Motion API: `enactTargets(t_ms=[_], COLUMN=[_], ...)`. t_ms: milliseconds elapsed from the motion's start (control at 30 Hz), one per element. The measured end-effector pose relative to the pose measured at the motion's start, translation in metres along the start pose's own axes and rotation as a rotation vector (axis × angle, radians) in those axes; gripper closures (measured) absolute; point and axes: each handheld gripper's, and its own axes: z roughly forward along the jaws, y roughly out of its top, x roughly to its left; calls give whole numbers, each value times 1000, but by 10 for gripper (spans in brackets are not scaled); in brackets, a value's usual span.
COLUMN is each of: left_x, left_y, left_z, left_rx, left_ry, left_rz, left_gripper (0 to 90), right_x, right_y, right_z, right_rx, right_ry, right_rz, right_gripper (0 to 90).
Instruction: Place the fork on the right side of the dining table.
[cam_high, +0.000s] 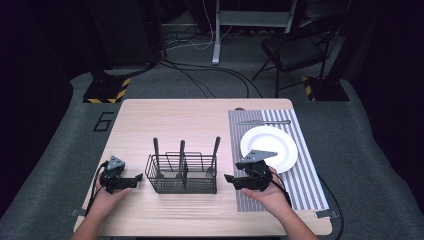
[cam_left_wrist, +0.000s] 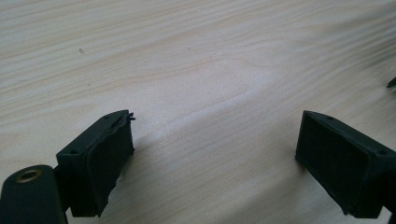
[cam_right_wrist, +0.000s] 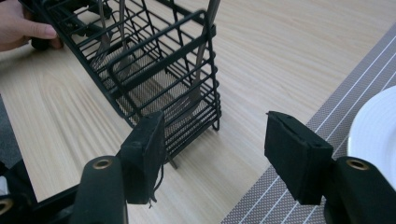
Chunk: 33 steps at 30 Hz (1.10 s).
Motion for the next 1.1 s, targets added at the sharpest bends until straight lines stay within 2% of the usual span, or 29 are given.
enactTargets(t_ms=[467,667,1100], left_x=[0,0,0], left_y=[0,0,0], left_z=[0,0,0], left_rx=[0,0,0], left_ry=[0,0,0], left_rz=[1,0,0], left_gripper=[108,108,108], right_x=[-7,-10,-14], right_y=[26,38,59], right_z=[-7,-5,7], right_rx=[-19,-37,-51], right_ry=[-8,9,19], right_rz=[15,35,25], right_gripper=[388,401,482])
